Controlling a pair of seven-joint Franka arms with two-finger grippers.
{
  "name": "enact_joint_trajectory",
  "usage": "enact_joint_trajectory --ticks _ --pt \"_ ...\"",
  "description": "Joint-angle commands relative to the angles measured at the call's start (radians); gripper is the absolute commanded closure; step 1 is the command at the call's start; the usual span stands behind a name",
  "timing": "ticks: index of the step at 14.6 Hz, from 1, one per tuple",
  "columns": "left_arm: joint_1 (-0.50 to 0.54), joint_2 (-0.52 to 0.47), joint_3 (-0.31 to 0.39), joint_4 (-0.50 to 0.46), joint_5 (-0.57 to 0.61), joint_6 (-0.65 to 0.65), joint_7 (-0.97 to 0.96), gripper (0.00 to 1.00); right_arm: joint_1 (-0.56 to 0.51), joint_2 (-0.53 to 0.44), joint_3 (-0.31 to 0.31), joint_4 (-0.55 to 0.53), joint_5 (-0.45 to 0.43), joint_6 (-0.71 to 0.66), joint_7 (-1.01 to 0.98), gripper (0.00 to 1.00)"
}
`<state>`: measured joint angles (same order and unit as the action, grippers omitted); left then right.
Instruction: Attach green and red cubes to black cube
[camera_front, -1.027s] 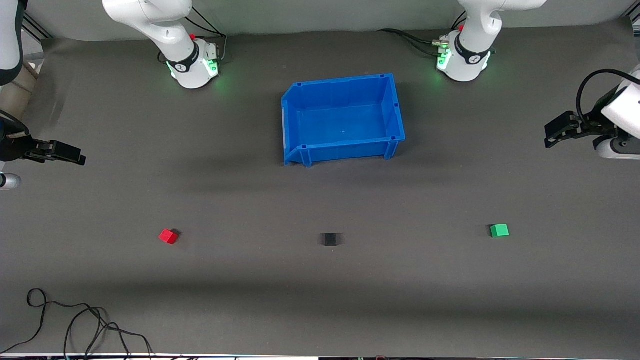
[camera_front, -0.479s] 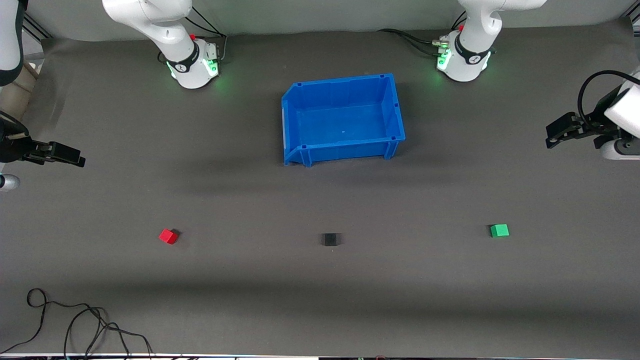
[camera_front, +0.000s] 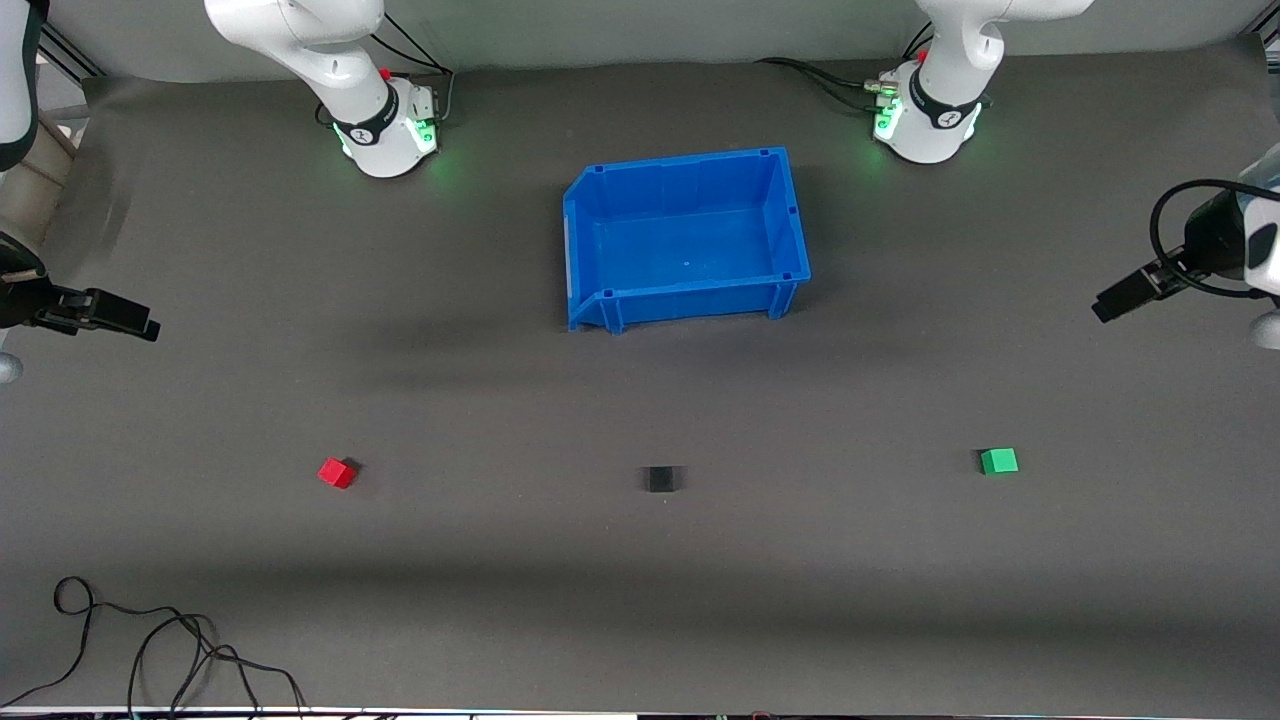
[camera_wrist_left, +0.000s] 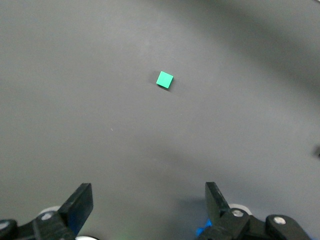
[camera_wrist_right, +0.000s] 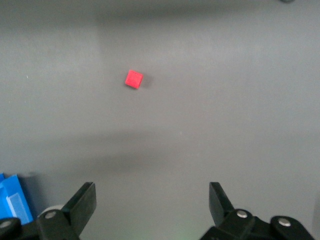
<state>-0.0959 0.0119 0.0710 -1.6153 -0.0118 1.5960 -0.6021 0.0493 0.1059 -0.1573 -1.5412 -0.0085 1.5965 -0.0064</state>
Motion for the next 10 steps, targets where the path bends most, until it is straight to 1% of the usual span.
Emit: enact_joint_trajectory --ticks 1,3,4,6,7,9,10 --pt "0.068 0.010 0.006 0.014 -0.112 -0.001 -0.230 0.00 -0.009 0.027 0.002 0.006 0.005 0.052 -0.049 0.00" --pt "0.123 0.016 0.006 0.012 -0.186 -0.004 -0.326 0.00 -0.002 0.055 0.002 -0.025 0.005 0.106 -0.029 0.00" --pt "0.145 0.019 0.006 0.012 -0.201 -0.004 -0.382 0.00 0.001 0.064 0.004 -0.055 0.005 0.149 -0.006 0.00" --pt "0.160 0.023 0.006 0.008 -0.223 0.001 -0.482 0.00 0.001 0.093 0.008 -0.098 0.024 0.222 0.110 0.02" --pt "0.162 0.034 0.007 0.008 -0.227 0.005 -0.561 0.00 0.001 0.113 0.007 -0.102 0.057 0.241 0.137 0.05" --pt "0.172 0.052 0.007 0.005 -0.231 0.036 -0.735 0.00 -0.009 0.158 0.005 -0.100 0.143 0.270 0.176 0.06" --pt "0.192 0.072 0.006 0.005 -0.235 0.057 -0.793 0.00 -0.014 0.181 0.004 -0.102 0.169 0.284 0.215 0.06"
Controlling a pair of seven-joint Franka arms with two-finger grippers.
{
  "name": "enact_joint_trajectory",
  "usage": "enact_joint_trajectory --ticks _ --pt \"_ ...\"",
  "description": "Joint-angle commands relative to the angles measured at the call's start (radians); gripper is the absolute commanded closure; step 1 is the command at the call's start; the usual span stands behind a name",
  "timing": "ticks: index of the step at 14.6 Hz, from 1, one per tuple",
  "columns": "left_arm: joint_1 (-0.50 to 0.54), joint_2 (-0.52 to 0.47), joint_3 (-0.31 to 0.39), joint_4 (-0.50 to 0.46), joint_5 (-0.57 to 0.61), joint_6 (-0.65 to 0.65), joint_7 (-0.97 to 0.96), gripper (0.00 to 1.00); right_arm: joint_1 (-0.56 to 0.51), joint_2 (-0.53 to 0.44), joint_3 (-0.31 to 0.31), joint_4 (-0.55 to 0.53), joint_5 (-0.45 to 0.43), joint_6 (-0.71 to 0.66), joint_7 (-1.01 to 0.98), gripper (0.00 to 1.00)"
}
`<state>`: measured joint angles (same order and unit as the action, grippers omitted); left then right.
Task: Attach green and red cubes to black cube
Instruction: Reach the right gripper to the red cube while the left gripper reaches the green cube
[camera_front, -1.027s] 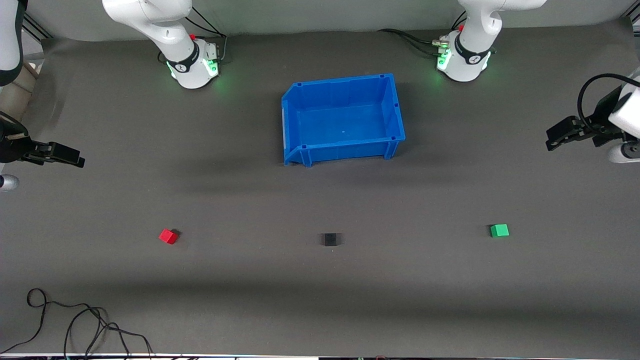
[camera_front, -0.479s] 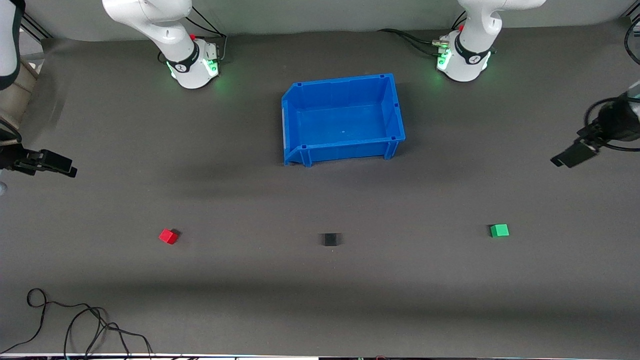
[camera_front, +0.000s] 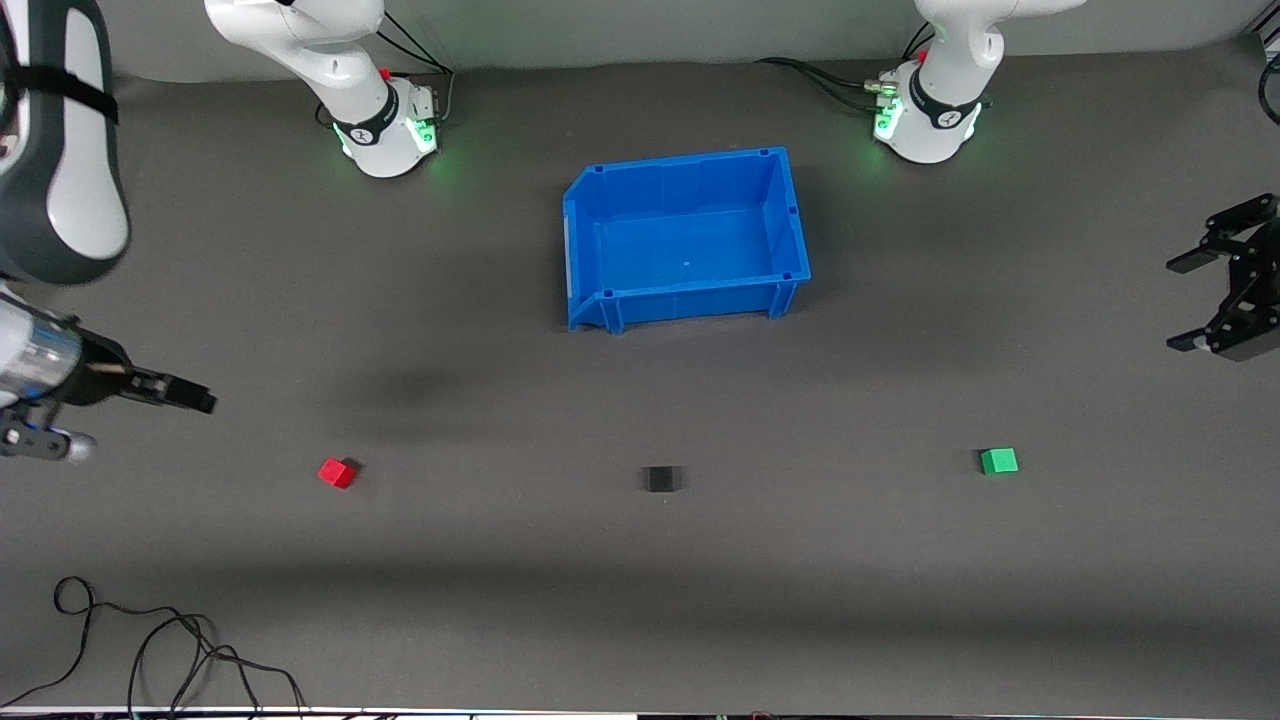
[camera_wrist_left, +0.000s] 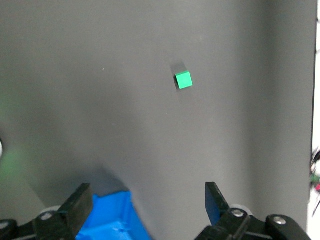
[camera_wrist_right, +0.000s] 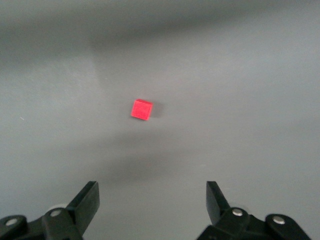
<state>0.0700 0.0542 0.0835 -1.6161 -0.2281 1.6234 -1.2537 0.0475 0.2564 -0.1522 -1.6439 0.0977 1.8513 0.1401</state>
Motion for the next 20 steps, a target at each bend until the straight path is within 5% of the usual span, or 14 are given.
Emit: enact_joint_trajectory --ticks 1,9,10,13,20 --pt "0.031 0.054 -0.007 0.004 -0.020 0.050 -0.162 0.00 -0.012 0.058 -0.001 0.001 0.066 0.046 0.096 0.09" --pt "0.082 0.321 -0.010 -0.008 -0.079 0.275 -0.141 0.00 -0.002 0.243 0.002 0.012 0.086 0.229 0.369 0.07" --pt "0.080 0.344 -0.013 -0.011 -0.088 0.309 -0.124 0.00 -0.002 0.262 0.003 0.013 0.100 0.244 0.371 0.00" --pt "0.089 0.394 -0.013 -0.018 -0.201 0.328 0.072 0.00 -0.003 0.323 0.005 0.013 0.174 0.317 0.354 0.00" --pt "0.100 0.493 -0.013 -0.123 -0.373 0.484 0.327 0.00 0.034 0.448 0.011 0.035 0.177 0.426 0.355 0.01"
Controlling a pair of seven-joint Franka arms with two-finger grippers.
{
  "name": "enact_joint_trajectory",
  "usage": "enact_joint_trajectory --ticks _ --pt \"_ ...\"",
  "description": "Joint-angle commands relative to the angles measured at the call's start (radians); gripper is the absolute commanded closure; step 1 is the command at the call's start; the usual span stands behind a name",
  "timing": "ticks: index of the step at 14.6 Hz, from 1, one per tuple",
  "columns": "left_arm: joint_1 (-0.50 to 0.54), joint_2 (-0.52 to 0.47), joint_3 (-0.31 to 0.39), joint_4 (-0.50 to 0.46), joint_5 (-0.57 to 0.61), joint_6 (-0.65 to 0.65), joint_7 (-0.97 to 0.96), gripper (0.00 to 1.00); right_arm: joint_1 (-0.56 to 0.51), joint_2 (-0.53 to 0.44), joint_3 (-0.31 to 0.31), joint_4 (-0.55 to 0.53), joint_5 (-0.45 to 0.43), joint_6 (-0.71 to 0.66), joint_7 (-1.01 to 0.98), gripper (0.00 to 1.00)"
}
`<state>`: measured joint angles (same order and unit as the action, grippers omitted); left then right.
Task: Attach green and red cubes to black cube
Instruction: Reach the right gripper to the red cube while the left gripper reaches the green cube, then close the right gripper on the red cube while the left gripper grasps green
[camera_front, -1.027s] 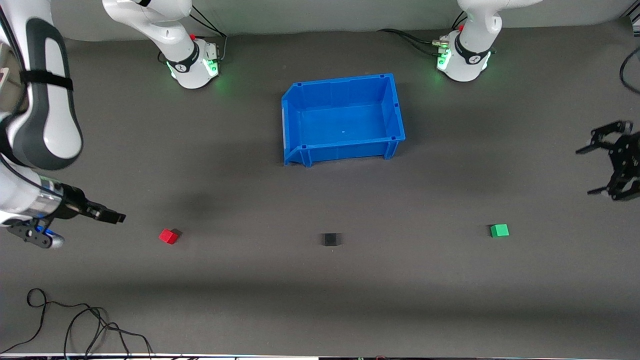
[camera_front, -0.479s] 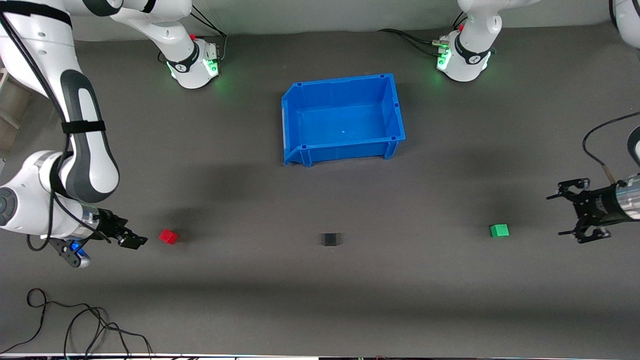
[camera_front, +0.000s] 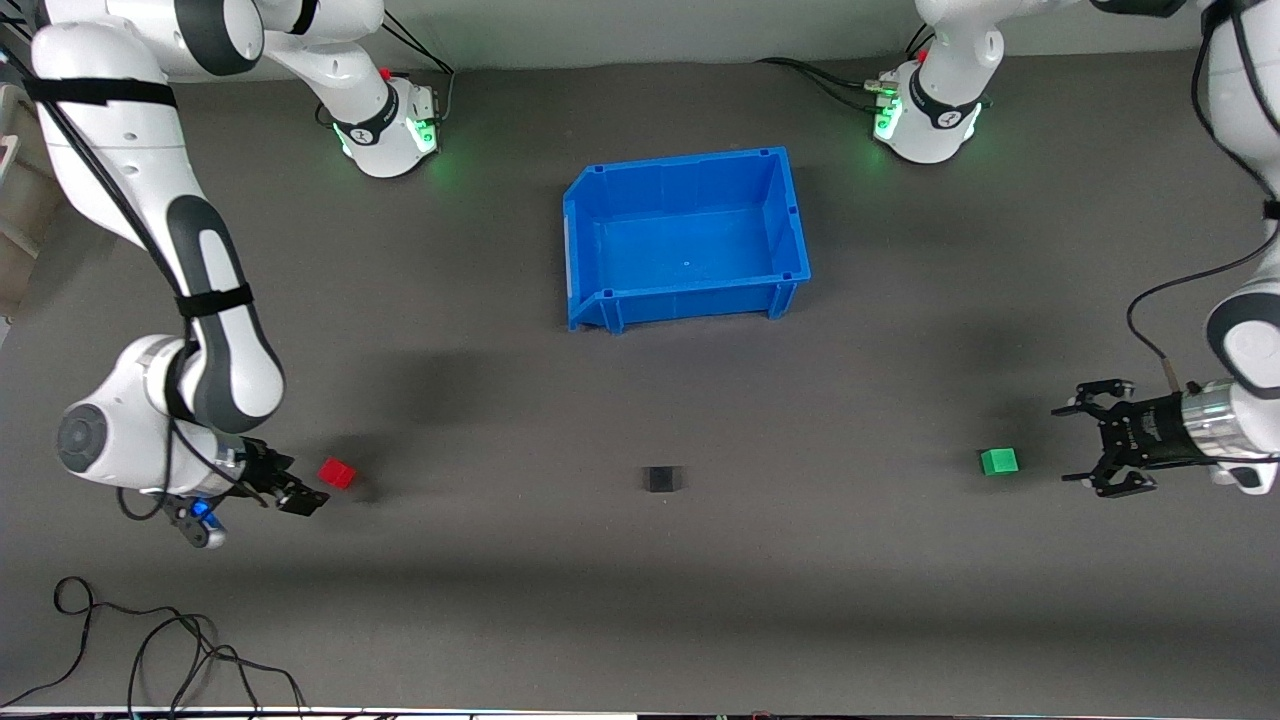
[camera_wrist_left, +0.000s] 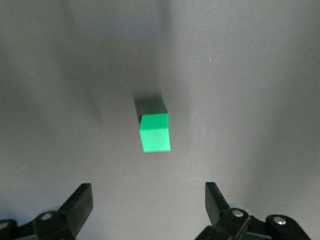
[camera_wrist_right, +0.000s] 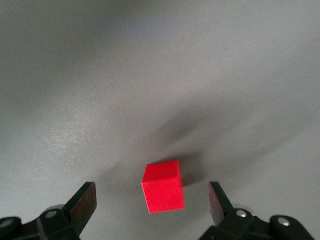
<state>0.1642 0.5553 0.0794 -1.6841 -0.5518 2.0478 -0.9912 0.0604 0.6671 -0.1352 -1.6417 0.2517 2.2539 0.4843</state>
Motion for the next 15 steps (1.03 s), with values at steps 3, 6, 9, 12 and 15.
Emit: enact_joint_trajectory --ticks 3,6,9,12,15 --pt "-0.008 0.040 -0.010 -0.062 -0.071 0.115 0.066 0.00 0.027 0.069 -0.006 0.033 0.023 0.059 0.013 0.02" --pt "-0.011 0.070 -0.012 -0.063 -0.111 0.158 0.066 0.00 0.027 0.083 -0.006 0.033 0.017 0.059 0.007 0.02" --pt "-0.011 0.086 -0.017 -0.068 -0.126 0.175 0.066 0.00 0.029 0.092 -0.006 0.031 0.014 0.059 0.007 0.02" --pt "-0.009 0.104 -0.027 -0.081 -0.126 0.206 0.068 0.00 0.030 0.097 -0.006 0.026 0.012 0.059 0.005 0.17" --pt "-0.009 0.112 -0.035 -0.095 -0.126 0.235 0.072 0.00 0.030 0.097 -0.006 0.023 0.012 0.065 0.005 0.32"
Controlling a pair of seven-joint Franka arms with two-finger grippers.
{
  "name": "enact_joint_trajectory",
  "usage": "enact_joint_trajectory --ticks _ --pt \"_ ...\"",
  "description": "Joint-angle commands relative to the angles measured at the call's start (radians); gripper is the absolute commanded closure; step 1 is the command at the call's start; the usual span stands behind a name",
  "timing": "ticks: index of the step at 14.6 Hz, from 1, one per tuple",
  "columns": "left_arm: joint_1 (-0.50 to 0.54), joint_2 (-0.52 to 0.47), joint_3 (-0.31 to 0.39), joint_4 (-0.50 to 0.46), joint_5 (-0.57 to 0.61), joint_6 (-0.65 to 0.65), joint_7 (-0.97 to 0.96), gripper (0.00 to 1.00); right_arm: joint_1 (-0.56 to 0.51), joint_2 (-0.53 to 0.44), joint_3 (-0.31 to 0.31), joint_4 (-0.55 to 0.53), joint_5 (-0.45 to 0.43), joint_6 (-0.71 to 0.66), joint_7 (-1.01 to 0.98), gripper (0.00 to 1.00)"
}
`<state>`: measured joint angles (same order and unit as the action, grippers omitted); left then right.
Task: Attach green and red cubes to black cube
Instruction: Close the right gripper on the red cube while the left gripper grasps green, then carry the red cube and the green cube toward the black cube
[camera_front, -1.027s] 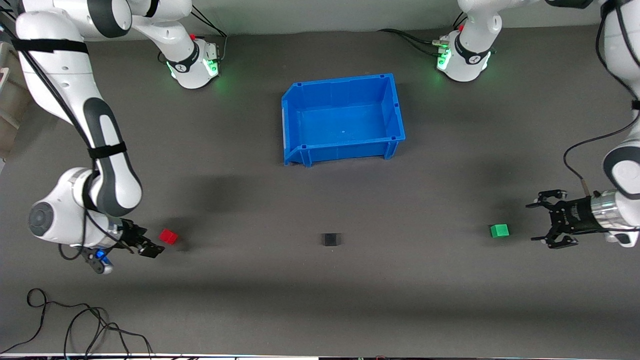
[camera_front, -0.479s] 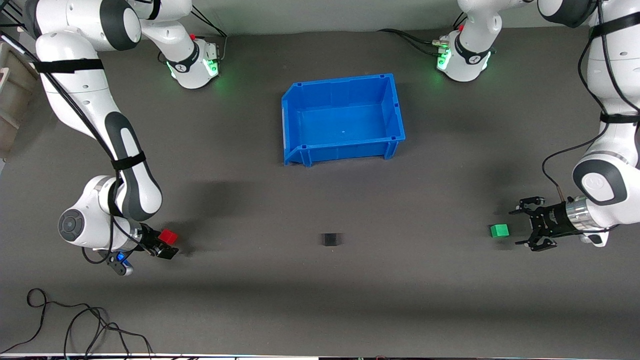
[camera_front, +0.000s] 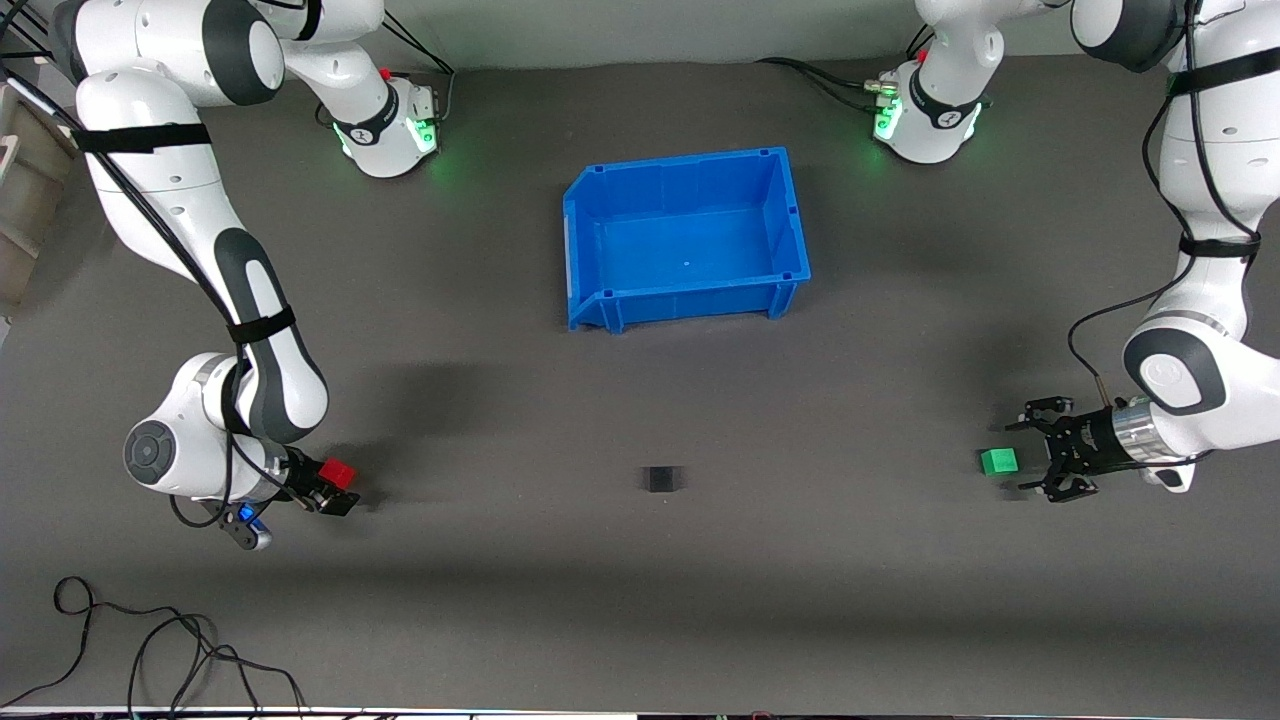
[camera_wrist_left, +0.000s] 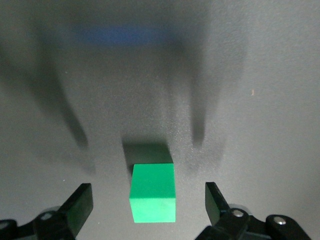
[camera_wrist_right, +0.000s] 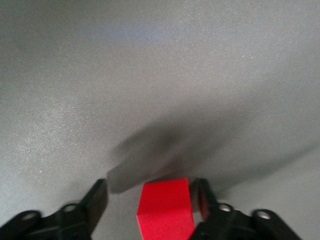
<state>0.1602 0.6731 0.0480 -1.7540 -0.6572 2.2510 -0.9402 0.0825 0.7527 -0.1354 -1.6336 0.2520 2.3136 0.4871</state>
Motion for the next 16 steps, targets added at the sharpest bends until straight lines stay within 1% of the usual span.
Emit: enact_joint_trajectory --ticks 1,2,4,6,8,9,10,11,13,15,16 --pt "-0.005 -0.007 -0.011 -0.039 -0.022 0.035 0.021 0.00 0.006 0.013 -0.006 0.014 0.012 0.006 0.002 0.33" --pt "-0.002 -0.009 -0.016 -0.044 -0.025 0.035 0.023 0.00 0.006 0.016 -0.006 0.014 0.012 0.006 0.002 0.36" --pt "-0.001 -0.009 -0.017 -0.044 -0.029 0.035 0.021 0.02 0.006 0.017 -0.006 0.014 0.012 0.006 0.002 0.45" --pt "0.010 -0.009 -0.017 -0.042 -0.029 0.033 0.023 0.33 0.006 0.016 -0.006 0.014 0.012 0.006 0.002 0.53" --pt "0.013 -0.015 -0.017 -0.042 -0.029 0.024 0.041 0.68 0.006 0.016 -0.006 0.014 0.012 0.006 0.002 0.64" --pt "0.013 -0.017 -0.017 -0.041 -0.029 0.021 0.043 0.83 0.006 0.016 -0.006 0.014 0.012 0.006 0.002 0.71" --pt "0.013 -0.020 -0.017 -0.039 -0.029 0.019 0.043 0.97 0.006 0.017 -0.006 0.014 0.012 0.006 0.002 0.73" --pt "0.013 -0.021 -0.017 -0.036 -0.029 0.016 0.043 1.00 0.006 0.016 -0.006 0.014 0.012 0.006 0.002 0.74" --pt "0.012 -0.039 -0.017 -0.019 -0.029 0.006 0.028 1.00 0.006 0.016 -0.006 0.014 0.012 0.006 -0.002 0.76" --pt "0.006 -0.052 -0.017 0.030 -0.029 -0.092 0.017 1.00 0.006 0.013 -0.006 0.018 0.019 0.004 0.005 0.77" --pt "-0.007 -0.052 -0.020 0.057 -0.029 -0.118 0.003 1.00 0.006 0.008 -0.004 0.024 0.027 0.001 0.027 0.79"
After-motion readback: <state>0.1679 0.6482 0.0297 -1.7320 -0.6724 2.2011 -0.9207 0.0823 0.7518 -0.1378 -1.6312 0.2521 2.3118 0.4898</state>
